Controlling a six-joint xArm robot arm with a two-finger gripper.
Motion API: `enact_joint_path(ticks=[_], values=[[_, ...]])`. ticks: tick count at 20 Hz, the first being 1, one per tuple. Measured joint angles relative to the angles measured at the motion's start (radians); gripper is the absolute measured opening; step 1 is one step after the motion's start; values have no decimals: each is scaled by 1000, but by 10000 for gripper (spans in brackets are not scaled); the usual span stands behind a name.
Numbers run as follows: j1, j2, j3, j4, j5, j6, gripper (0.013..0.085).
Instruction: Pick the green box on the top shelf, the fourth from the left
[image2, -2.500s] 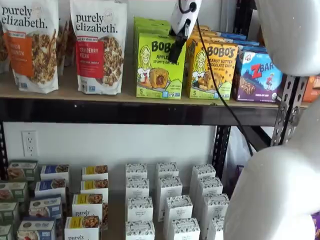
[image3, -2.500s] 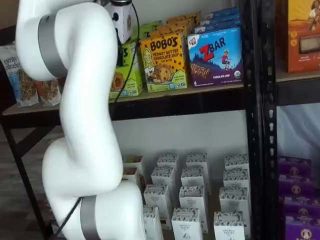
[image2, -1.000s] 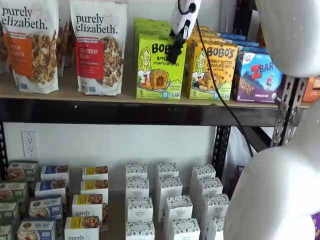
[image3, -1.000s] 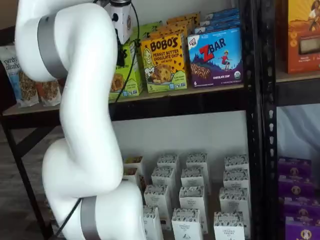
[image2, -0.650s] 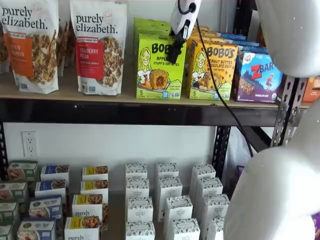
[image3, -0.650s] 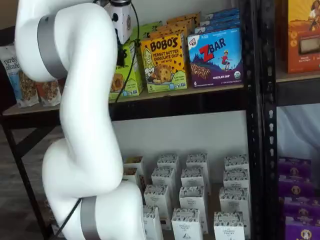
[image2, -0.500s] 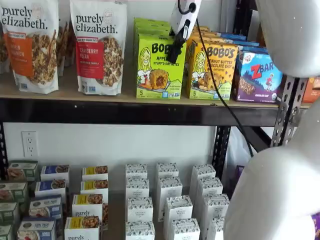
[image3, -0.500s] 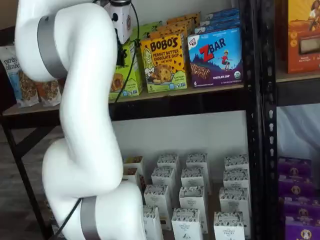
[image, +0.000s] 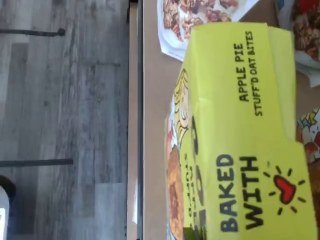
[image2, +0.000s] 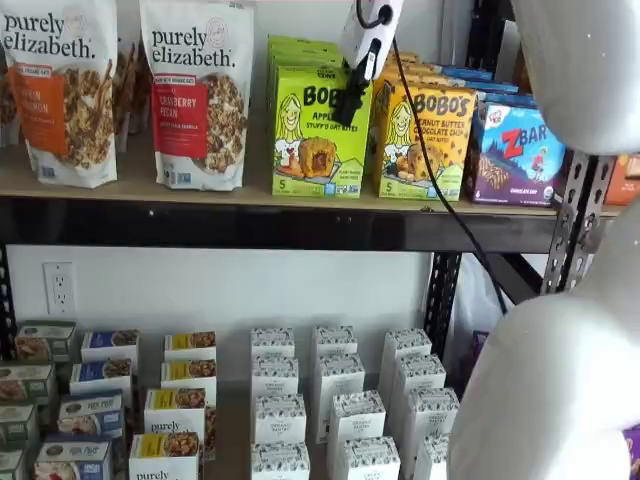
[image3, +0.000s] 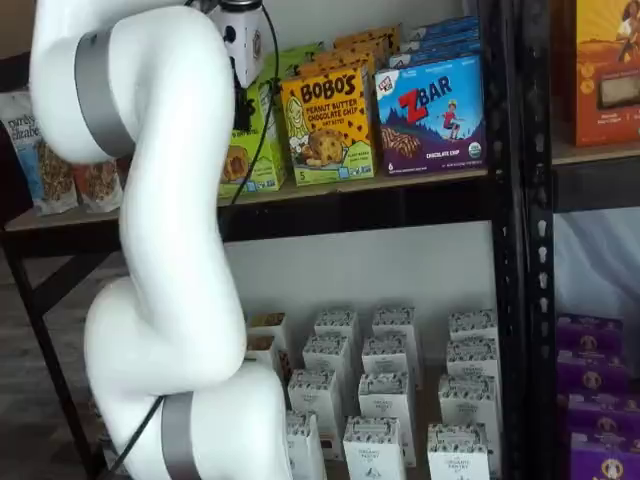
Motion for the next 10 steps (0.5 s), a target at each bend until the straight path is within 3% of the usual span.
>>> enact_joint_path(ticks=[10], values=[[1, -9, -7, -3, 37, 5, 290]])
